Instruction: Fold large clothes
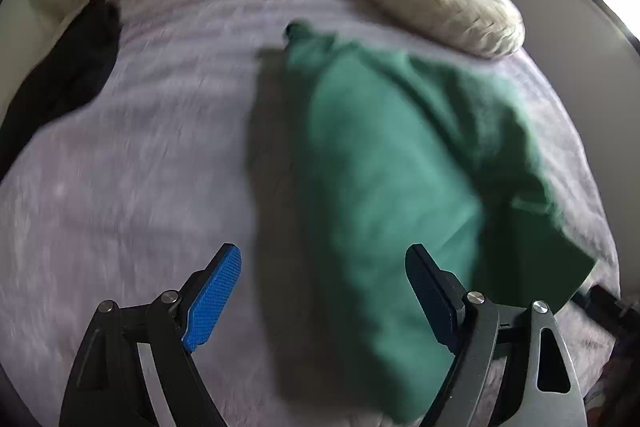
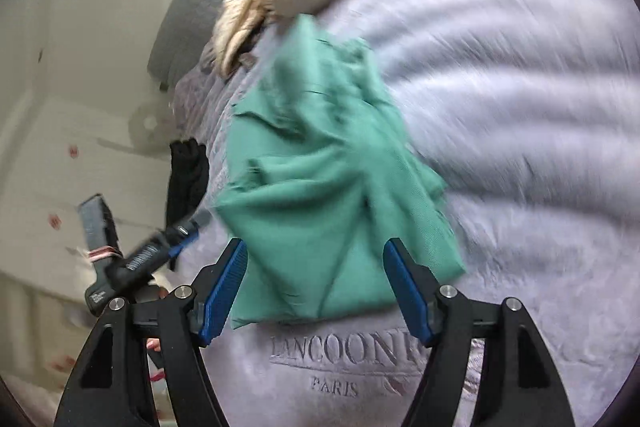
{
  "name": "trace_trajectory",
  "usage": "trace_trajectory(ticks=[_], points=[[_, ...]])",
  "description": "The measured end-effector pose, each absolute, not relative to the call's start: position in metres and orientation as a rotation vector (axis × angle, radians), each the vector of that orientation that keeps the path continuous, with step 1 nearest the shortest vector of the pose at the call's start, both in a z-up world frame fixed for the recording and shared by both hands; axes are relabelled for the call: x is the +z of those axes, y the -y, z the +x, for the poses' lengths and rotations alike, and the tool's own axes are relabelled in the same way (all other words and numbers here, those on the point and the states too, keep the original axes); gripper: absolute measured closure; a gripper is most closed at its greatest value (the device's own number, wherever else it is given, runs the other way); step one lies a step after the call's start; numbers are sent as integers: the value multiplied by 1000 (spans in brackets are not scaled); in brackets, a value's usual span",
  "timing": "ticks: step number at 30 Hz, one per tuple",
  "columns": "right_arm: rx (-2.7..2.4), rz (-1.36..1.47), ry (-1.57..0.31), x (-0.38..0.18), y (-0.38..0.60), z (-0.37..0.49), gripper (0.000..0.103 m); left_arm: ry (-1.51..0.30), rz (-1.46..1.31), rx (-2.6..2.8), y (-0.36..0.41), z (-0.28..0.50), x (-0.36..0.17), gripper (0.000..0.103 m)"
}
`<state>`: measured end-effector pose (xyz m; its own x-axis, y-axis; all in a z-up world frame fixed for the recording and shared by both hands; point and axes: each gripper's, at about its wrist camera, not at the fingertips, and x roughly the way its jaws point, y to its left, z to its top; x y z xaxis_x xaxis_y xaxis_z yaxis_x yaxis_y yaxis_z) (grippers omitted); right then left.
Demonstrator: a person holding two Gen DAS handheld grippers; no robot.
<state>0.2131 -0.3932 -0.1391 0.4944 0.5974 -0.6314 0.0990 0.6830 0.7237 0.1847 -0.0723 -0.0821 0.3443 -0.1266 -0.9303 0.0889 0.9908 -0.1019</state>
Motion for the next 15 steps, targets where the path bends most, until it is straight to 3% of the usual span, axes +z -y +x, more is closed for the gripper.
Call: trace_trajectory(ticks=[4,5,6,10,11,15], points=[[290,494,-1072,-126,343,247,31,-1210,-16,-158,74,175,-94,18],[273,464,-1081,-128,339,244,75,-1213,-6,-160,76,174,-95,18],[255,465,-1084,-130,337,252,100,-1214,4,-167,76,171,-98,18],[155,705,-995,-134,379,235,99,-1203,-1,-208,72,167,-98,17],[125,743,-1004,-140,390,227,99,-1211,-17,-224,68,166,-102,9],[40,1045,-1130,-213,426,191,99,-1238,-41,-243,64,159,-114,6]])
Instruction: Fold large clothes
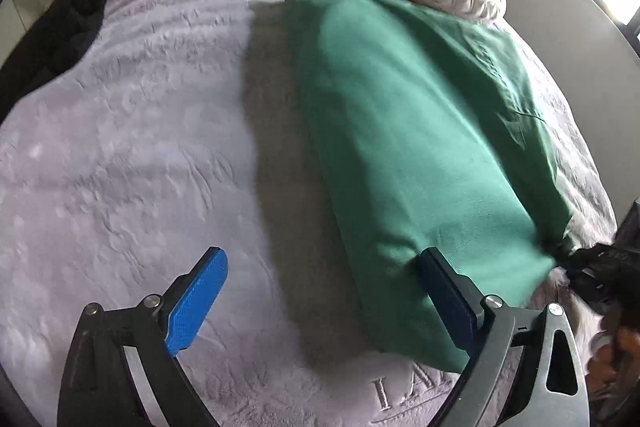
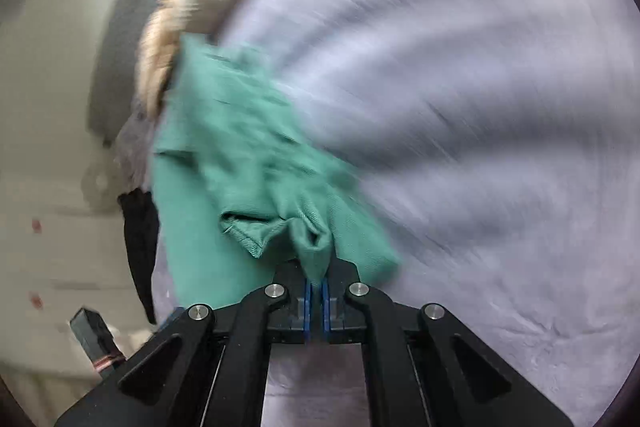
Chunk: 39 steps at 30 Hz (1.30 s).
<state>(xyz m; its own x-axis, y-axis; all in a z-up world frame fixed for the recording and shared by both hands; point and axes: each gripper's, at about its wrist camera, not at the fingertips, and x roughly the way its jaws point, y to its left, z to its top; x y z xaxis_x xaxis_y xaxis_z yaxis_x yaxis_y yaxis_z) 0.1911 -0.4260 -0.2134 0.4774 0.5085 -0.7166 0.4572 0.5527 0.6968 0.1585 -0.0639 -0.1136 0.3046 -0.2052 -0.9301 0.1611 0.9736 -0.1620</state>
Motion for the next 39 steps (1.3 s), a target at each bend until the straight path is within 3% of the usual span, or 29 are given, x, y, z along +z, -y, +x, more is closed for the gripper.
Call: trace_trajectory(ticks=[4,6,7,11,14,16,19,25,30,33,39], points=[[28,1143,-1126,-229,430,181,98,-1232,-26,-254,60,152,-113,6],[4,1116,-1140,-219,434,175,96,-1244,-29,-247,55,152,-110,6],[-18,1093,-1143,-210,437,171,90,-1247,-31,-240,52,152,-108,6],[-59,921,-1089,-167,447,165,89,-1232,-44,-205,39,155,-98,6],[45,806,-1059,-136,446,195,87,-1223,-79,-196,35,163,-94,6],[97,752,-1059,-128,439,223,78,-1215,-104,-191,39,170,-93,6],[177,672,-1052,-121,421,269,78,-1194,-131,-196,51,177,-90,6],[237,404,-1099,-134,369,342,83,-1214,-120,-206,71,171,-104,6],[162,388,-1172,-176,389,376,102,-1273,-149,-250,64,155,-129,6],[179,402,-1206,-198,396,383,103,-1286,-176,-259,62,156,-131,6],[175,456,-1193,-190,409,377,103,-1292,-91,-234,70,155,-121,6]])
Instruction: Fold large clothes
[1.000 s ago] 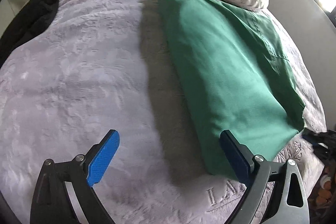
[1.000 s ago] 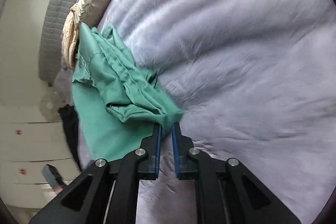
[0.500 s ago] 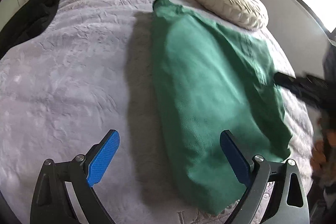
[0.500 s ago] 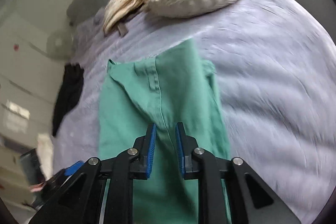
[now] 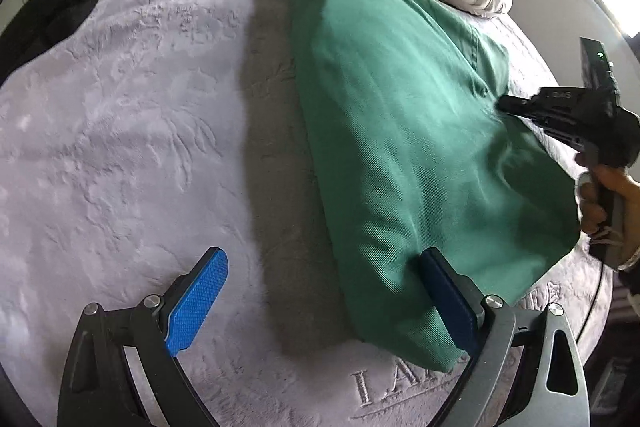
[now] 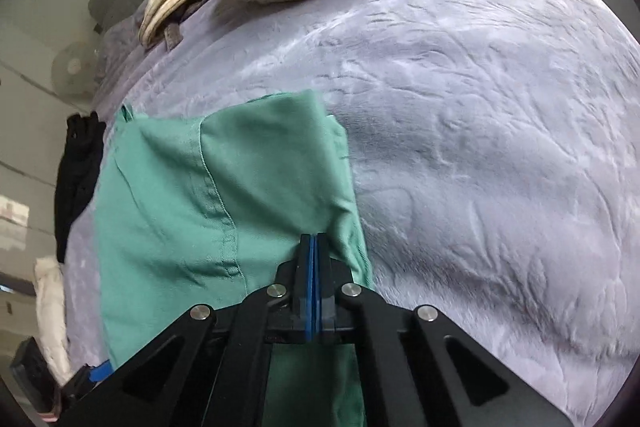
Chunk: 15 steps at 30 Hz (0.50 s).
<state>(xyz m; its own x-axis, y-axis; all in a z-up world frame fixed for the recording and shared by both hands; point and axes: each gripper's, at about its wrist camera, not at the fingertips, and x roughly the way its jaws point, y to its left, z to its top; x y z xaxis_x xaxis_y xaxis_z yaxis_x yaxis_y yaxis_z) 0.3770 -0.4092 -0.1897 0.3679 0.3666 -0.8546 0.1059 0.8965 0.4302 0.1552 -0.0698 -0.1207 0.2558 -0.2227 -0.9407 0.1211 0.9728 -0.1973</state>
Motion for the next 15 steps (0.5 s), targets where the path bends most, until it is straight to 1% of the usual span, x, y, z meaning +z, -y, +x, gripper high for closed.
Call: trace_trajectory(ticks=[3,7,13,15], points=[[166,477,-1202,-183,421,367,102,-1310,-95,-211,67,159,-115,6],[142,472,-1227,-177,432,353,93,-1328,-99,-171,61,164,-111,6],[126,577,-1261,-174,449,315,93,-1347,-78,-134,55,164,-112,6],[136,588,-1266,-169,447,298,91,-1350,-84,-132,51,161,-112,6]])
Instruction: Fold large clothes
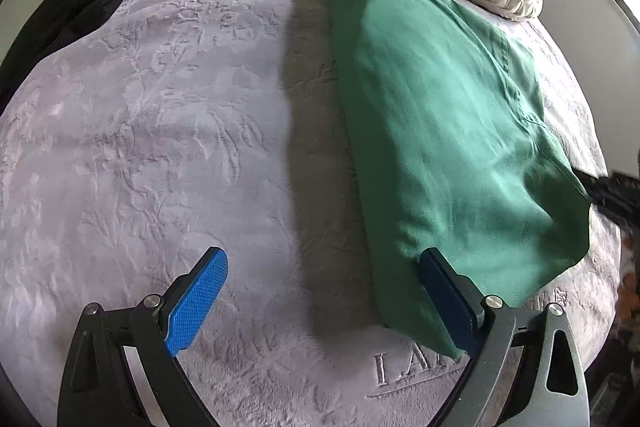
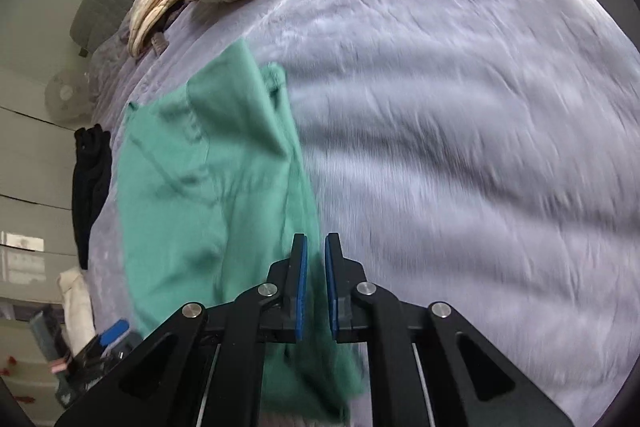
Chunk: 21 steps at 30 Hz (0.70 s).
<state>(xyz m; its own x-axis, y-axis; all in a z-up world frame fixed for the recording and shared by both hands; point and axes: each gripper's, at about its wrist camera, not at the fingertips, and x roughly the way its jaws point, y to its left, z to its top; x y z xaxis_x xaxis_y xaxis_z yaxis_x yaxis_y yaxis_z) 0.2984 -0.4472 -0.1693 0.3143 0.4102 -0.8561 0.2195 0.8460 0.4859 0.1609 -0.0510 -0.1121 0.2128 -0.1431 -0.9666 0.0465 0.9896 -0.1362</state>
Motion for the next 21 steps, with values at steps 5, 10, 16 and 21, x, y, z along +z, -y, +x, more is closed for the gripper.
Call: trace_trajectory(ticks=[5,10,16,21], points=[[167,538,-1232,-150,435,265,39,-1353,-174,-159,43,157,-107,6],[166,466,-1253,-152,428,247,39,-1356,-69,-162,55,150,-115,6],[37,452,-1367,-186,446,232,40,-1372,-81,-151,48,145,-119,6],[16,548,-1322,-173,462,221,40,-1371,-61,-140,48,142,-116,6]])
